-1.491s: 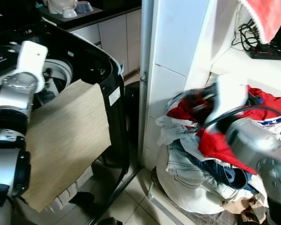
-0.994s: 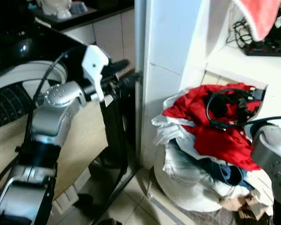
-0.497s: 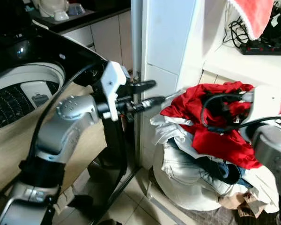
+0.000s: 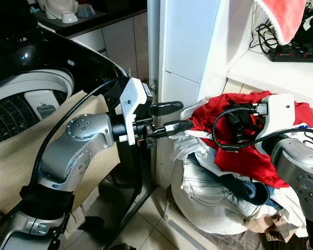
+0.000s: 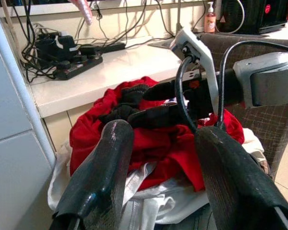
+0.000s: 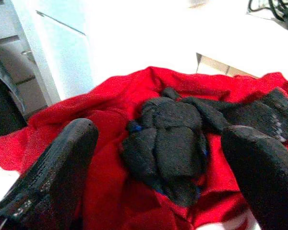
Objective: Clothes washing
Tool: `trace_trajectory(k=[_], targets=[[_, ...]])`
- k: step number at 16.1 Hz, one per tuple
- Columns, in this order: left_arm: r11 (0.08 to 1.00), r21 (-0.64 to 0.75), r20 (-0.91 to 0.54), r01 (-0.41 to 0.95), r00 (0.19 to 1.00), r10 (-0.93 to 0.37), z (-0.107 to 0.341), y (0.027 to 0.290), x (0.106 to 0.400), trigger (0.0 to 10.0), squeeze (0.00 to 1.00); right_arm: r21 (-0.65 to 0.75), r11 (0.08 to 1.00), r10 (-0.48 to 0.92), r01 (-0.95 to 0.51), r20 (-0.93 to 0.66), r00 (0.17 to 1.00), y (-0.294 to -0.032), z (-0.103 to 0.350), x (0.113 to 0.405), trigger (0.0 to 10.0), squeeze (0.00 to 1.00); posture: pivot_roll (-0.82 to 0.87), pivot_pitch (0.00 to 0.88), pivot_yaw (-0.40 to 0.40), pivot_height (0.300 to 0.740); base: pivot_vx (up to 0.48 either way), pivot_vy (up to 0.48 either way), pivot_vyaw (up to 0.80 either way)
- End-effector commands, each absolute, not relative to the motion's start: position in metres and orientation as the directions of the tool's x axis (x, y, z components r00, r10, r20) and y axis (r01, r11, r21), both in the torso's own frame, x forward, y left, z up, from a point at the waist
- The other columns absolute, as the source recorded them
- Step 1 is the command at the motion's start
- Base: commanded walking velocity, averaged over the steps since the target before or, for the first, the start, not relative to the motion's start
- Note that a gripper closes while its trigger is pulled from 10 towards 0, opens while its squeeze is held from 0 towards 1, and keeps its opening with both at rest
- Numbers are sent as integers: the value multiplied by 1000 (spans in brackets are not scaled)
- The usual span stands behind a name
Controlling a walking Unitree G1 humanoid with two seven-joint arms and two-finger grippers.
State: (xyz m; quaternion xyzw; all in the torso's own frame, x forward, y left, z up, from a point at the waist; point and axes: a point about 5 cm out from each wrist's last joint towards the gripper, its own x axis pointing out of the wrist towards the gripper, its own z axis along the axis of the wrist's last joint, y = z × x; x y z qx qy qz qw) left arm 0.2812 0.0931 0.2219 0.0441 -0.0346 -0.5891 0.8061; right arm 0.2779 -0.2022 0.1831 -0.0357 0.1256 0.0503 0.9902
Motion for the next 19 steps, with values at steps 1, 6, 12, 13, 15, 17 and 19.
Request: trace_trajectory(k=[1,6,12,13,15,17,19], targets=[[282,115,-6,952,285,-959,222,91,278,10000,0,-69,991,91,-112,-252,963,-201,182,281,10000,0,-166,0,40,740,0,0,0],[251,97,-51,963,256,-965,216,89,272,10000,0,-49,991,97,-123,-362,927,-203,159,284,0,0,-160,0,38,740,0,0,0],[255,101,-67,962,262,-963,214,90,273,10000,0,-46,989,113,-138,-360,926,-201,156,285,0,0,-157,0,38,740,0,0,0],[254,101,-68,962,261,-963,214,90,273,10000,0,-45,989,115,-140,-358,926,-201,156,285,0,0,-157,0,38,740,0,0,0],[254,101,-69,962,261,-963,214,90,273,10000,0,-42,989,117,-141,-358,926,-201,155,285,0,0,-157,0,38,740,0,0,0],[254,104,-73,961,262,-962,214,90,273,10000,0,-48,989,116,-141,-351,929,-200,155,285,0,0,-156,0,38,740,0,0,0],[255,110,-77,961,264,-961,214,91,274,10000,0,-47,989,113,-137,-343,933,-200,155,285,0,0,-156,0,38,740,0,0,0]])
